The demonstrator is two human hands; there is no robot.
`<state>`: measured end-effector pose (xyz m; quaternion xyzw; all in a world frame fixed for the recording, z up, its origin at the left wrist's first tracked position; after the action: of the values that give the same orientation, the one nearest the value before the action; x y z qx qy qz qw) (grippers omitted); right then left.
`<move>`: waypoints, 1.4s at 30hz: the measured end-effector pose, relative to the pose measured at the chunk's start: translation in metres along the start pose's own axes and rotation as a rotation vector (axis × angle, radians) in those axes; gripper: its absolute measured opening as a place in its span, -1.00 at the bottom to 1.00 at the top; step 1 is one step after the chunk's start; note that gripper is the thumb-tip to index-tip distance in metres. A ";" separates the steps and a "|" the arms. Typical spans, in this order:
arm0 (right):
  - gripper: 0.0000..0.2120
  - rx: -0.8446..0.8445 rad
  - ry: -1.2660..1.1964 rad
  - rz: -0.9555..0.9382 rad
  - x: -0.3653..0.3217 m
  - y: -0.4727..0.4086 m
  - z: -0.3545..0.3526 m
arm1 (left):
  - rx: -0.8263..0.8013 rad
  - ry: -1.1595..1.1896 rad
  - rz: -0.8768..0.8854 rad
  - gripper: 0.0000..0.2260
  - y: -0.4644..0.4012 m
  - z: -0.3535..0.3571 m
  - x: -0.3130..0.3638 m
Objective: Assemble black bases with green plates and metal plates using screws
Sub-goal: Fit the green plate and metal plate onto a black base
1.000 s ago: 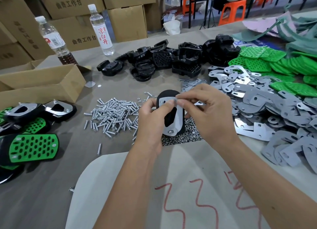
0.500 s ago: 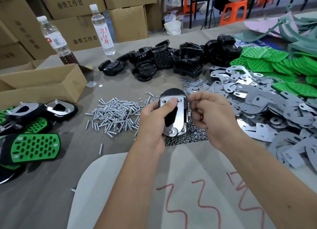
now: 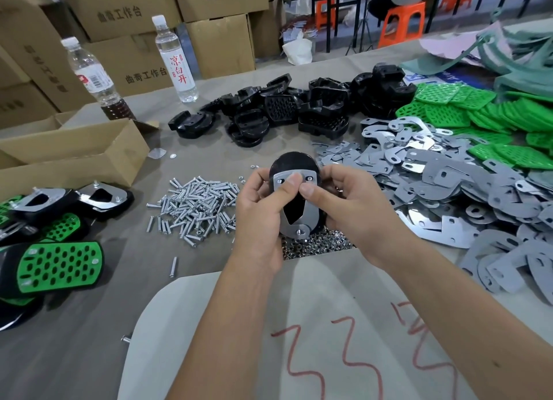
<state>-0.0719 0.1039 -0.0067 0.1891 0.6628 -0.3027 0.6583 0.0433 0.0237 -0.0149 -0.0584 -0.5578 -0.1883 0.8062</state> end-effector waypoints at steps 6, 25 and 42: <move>-0.86 0.058 -0.099 -0.024 -0.002 -0.002 -0.005 | -0.022 -0.006 0.071 -0.82 0.002 0.004 0.003; -0.66 -0.018 -0.155 -0.099 -0.023 0.001 -0.009 | -0.034 0.019 0.090 -0.78 0.008 0.009 0.003; -0.82 0.111 -0.392 0.176 0.000 -0.008 -0.022 | -0.128 -0.201 -0.064 -0.86 -0.001 -0.002 -0.002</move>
<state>-0.0938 0.1122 -0.0069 0.2196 0.4853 -0.3113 0.7870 0.0445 0.0227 -0.0175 -0.1106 -0.6243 -0.2422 0.7344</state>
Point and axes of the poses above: each hand's wrist, its own y-axis away from the middle knuckle, its own z-axis out of the palm, x = y × z, the point moved 7 cm from there along -y, towards the middle knuckle, and after that the axes turned 11 degrees about x, right-handed, at the moved point
